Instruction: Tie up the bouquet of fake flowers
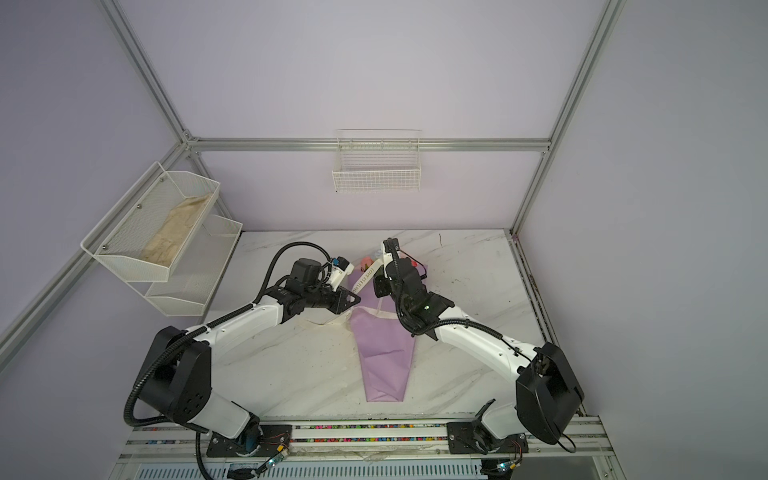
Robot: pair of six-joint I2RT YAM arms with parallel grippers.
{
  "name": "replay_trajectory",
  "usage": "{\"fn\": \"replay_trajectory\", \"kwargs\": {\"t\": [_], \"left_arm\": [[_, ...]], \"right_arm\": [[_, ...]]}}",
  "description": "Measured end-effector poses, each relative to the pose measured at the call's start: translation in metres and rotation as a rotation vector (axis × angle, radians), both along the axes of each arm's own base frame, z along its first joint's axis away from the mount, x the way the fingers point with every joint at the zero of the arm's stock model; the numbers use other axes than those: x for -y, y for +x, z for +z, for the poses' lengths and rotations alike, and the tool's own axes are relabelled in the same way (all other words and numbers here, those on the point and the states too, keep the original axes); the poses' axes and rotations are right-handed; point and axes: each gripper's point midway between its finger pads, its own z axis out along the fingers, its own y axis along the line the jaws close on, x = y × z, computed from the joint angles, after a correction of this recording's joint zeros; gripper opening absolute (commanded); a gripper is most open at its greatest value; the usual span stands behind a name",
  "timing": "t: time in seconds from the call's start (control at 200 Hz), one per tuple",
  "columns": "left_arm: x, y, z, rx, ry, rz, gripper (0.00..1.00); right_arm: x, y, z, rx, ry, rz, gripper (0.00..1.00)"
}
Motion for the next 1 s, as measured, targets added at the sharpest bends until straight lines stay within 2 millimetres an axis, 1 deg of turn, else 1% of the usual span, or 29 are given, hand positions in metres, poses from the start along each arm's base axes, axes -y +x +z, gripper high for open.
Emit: {"fn": "replay_trajectory", "kwargs": {"t": [0.015,0.065,0.115,0.175,0.275,0.38,0.47,0.595,0.705,0.83,0.885,1.0], "left_arm": [[0.000,0.000,-0.002,-0.006,0.005,0.000,0.40],[0.000,0.004,-0.009,-0.021,0.022,-0.001,0.46],[0.001,0.006,-0.015,-0.033,0.037,-0.002,0.56],[0.002,0.009,-0.020,-0.041,0.058,-0.006,0.63],[0.005,0.015,-0.028,-0.039,0.114,-0.024,0.75],[0.015,0.021,-0.035,-0.005,0.194,-0.066,0.79],[0.022,0.023,-0.042,0.028,0.268,-0.105,0.80],[0.026,0.019,-0.054,0.047,0.357,-0.164,0.81],[0.024,0.018,-0.064,0.047,0.426,-0.198,0.81],[0.018,0.019,-0.077,0.034,0.498,-0.220,0.77],[0.015,0.017,-0.083,0.023,0.524,-0.230,0.73],[0.011,0.013,-0.090,0.012,0.566,-0.250,0.54]], "right_arm": [[0.001,0.002,0.000,0.001,-0.006,-0.008,0.01],[0.003,0.006,0.002,0.009,-0.031,-0.033,0.01],[0.005,0.012,0.002,0.020,-0.061,-0.053,0.01],[0.006,0.018,-0.001,0.022,-0.087,-0.067,0.00],[0.012,0.029,-0.016,-0.004,-0.114,-0.079,0.00],[0.017,0.040,-0.031,-0.040,-0.116,-0.075,0.00],[0.019,0.047,-0.038,-0.064,-0.109,-0.069,0.00],[0.016,0.048,-0.037,-0.073,-0.085,-0.047,0.00],[0.015,0.050,-0.032,-0.073,-0.066,-0.035,0.00],[0.017,0.053,-0.030,-0.076,-0.055,-0.032,0.01],[0.018,0.054,-0.030,-0.077,-0.051,-0.032,0.01],[0.019,0.055,-0.029,-0.079,-0.047,-0.030,0.01]]}}
